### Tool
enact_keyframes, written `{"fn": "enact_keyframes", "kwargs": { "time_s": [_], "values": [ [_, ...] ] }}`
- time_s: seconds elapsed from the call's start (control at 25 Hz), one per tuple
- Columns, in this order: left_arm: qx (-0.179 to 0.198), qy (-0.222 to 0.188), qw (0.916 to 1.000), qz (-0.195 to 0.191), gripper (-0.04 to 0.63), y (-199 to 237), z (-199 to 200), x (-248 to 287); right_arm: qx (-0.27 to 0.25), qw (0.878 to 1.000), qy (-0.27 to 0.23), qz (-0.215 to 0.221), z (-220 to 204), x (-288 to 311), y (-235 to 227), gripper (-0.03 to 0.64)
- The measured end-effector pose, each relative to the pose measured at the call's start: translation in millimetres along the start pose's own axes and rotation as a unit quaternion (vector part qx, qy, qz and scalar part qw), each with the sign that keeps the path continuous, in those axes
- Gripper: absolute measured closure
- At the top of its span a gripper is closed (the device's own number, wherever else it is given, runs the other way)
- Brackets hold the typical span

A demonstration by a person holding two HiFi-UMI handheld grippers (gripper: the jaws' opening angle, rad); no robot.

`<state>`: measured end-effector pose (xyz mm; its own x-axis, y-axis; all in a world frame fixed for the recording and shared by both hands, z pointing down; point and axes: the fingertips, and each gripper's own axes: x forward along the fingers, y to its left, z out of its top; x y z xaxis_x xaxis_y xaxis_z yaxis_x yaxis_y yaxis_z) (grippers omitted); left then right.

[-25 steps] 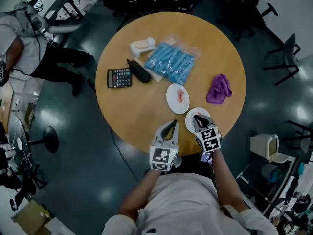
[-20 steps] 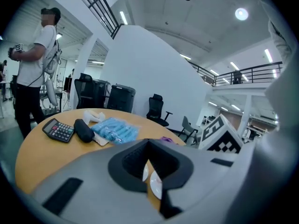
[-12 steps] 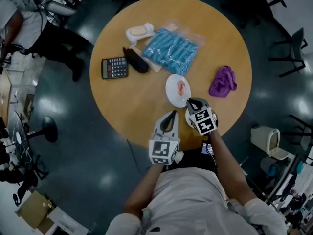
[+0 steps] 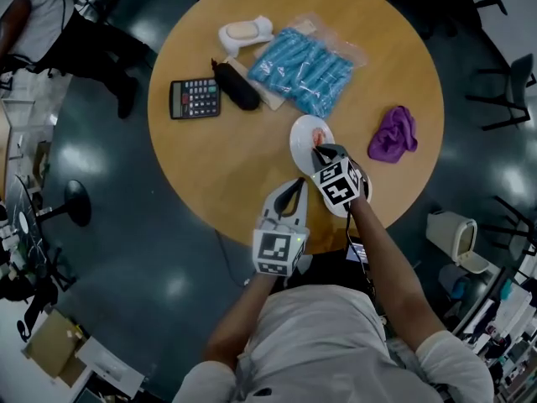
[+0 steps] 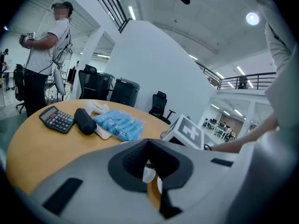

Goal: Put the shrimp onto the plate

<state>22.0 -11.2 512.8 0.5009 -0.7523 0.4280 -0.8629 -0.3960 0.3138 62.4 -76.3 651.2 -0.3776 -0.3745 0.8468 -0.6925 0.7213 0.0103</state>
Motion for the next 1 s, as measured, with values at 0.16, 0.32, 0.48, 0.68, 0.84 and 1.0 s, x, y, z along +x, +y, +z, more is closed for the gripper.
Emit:
{"fn": "enact_keyframes", "kwargs": {
  "time_s": [0.16,0.32,0.48,0.68,0.84,1.0],
  "values": [
    [-0.009,0.004,0.9999,-0.003,0.588,2,-4,3,-0.034,0.999,0.040,0.009,-2,11,2,0.591],
    [-0.017,0.005,0.9998,-0.006,0.588,3,-5,5,-0.044,0.996,0.071,0.023,-6,16,7,0.591],
    [-0.016,0.002,0.9998,-0.008,0.588,5,-3,7,-0.042,0.996,0.079,0.026,-7,20,6,0.591],
    [-0.016,0.004,0.9999,-0.006,0.588,11,-4,4,-0.056,0.994,0.086,0.033,-4,23,9,0.591],
    [-0.016,0.000,0.9999,-0.001,0.588,16,-2,1,-0.072,0.992,0.100,0.037,-4,25,9,0.589],
    [-0.018,-0.001,0.9998,0.004,0.588,18,-1,-4,-0.084,0.991,0.103,0.033,-1,26,8,0.592]
  ]
}}
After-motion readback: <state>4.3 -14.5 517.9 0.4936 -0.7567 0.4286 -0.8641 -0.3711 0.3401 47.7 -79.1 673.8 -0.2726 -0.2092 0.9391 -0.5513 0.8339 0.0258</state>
